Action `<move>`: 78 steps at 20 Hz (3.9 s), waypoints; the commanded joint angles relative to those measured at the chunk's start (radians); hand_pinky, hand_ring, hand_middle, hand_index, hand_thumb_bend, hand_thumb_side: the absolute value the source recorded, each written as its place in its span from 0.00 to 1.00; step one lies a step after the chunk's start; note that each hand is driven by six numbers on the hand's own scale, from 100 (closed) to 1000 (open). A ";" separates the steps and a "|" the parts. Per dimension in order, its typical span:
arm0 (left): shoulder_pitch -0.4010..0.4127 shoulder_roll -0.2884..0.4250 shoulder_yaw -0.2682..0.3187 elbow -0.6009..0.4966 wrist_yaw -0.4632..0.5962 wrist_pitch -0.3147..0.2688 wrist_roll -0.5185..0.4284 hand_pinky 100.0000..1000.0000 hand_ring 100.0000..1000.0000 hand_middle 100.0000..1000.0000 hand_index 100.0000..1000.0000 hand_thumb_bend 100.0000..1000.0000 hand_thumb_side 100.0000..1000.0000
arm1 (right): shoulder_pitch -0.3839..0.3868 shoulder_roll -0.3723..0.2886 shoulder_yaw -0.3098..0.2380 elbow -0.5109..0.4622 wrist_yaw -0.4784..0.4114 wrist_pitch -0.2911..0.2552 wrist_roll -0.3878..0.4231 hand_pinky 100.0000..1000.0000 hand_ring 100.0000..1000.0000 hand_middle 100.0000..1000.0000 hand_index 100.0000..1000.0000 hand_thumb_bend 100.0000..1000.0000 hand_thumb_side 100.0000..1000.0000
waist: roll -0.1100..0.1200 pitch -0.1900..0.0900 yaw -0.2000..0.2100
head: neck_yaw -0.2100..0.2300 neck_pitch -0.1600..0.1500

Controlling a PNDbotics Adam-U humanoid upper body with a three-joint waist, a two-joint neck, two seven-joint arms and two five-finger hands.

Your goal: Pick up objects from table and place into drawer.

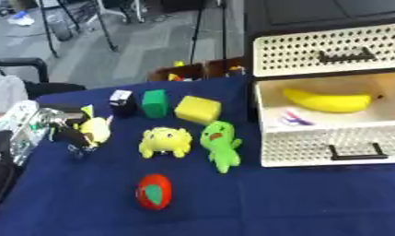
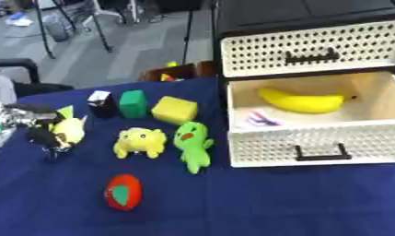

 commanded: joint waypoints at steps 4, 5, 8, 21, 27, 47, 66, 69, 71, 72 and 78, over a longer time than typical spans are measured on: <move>-0.021 0.048 0.006 -0.030 0.008 0.005 -0.008 0.28 0.49 0.55 0.80 0.27 0.46 | -0.004 -0.026 -0.003 -0.008 -0.008 -0.136 -0.142 0.34 0.53 0.50 0.65 0.00 0.72 | -0.006 -0.027 0.002 | -0.002 0.004; -0.033 0.039 0.017 -0.043 0.016 -0.003 -0.001 0.27 0.49 0.55 0.80 0.27 0.46 | -0.001 -0.026 -0.002 -0.008 -0.011 -0.134 -0.142 0.34 0.53 0.50 0.65 0.00 0.72 | -0.006 -0.035 0.001 | -0.008 0.007; -0.069 0.035 0.025 -0.111 0.058 -0.041 0.039 0.25 0.47 0.53 0.79 0.25 0.47 | 0.005 -0.028 -0.004 -0.008 -0.014 -0.129 -0.142 0.34 0.53 0.50 0.65 0.00 0.72 | -0.005 -0.042 0.003 | -0.019 0.006; -0.110 -0.015 0.008 -0.427 0.173 0.032 0.106 0.16 0.42 0.47 0.76 0.21 0.48 | 0.002 -0.023 0.006 -0.008 -0.018 -0.122 -0.142 0.34 0.53 0.50 0.65 0.00 0.72 | -0.005 -0.046 -0.008 | -0.034 0.003; -0.177 -0.102 0.001 -0.499 0.223 0.043 0.154 0.13 0.40 0.45 0.76 0.19 0.50 | -0.006 -0.021 0.008 -0.008 -0.028 -0.117 -0.142 0.34 0.53 0.50 0.65 0.00 0.72 | -0.007 -0.048 -0.017 | -0.042 0.006; -0.303 -0.308 -0.064 -0.420 0.486 0.056 0.277 0.11 0.39 0.42 0.74 0.20 0.51 | -0.042 -0.026 0.011 -0.008 -0.075 -0.083 -0.142 0.34 0.52 0.50 0.65 0.00 0.74 | 0.020 -0.050 -0.079 | -0.062 0.022; -0.310 -0.372 -0.052 -0.174 0.468 -0.060 0.405 0.22 0.51 0.50 0.90 0.34 0.62 | -0.071 -0.025 0.019 -0.008 -0.082 -0.067 -0.142 0.34 0.52 0.49 0.64 0.00 0.75 | 0.054 -0.035 -0.137 | -0.062 0.008; -0.301 -0.376 -0.039 -0.134 0.454 -0.073 0.373 0.26 0.59 0.58 0.98 0.45 0.70 | -0.072 -0.019 0.018 -0.008 -0.079 -0.061 -0.142 0.34 0.52 0.49 0.64 0.00 0.75 | 0.057 -0.031 -0.141 | -0.062 0.007; -0.299 -0.376 -0.032 -0.124 0.447 -0.093 0.358 0.29 0.62 0.61 1.00 0.54 0.75 | -0.071 -0.016 0.018 -0.008 -0.076 -0.058 -0.142 0.34 0.52 0.49 0.64 0.00 0.75 | 0.058 -0.029 -0.142 | -0.061 0.006; -0.299 -0.376 -0.028 -0.120 0.444 -0.103 0.353 0.30 0.63 0.62 1.00 0.60 0.78 | -0.070 -0.014 0.018 -0.008 -0.075 -0.056 -0.142 0.34 0.52 0.49 0.64 0.00 0.75 | 0.058 -0.029 -0.142 | -0.061 0.006; -0.298 -0.379 -0.013 -0.102 0.431 -0.141 0.354 0.30 0.64 0.63 1.00 0.67 0.84 | -0.068 -0.007 0.019 -0.008 -0.072 -0.052 -0.142 0.34 0.52 0.49 0.64 0.00 0.75 | 0.058 -0.028 -0.147 | -0.057 0.005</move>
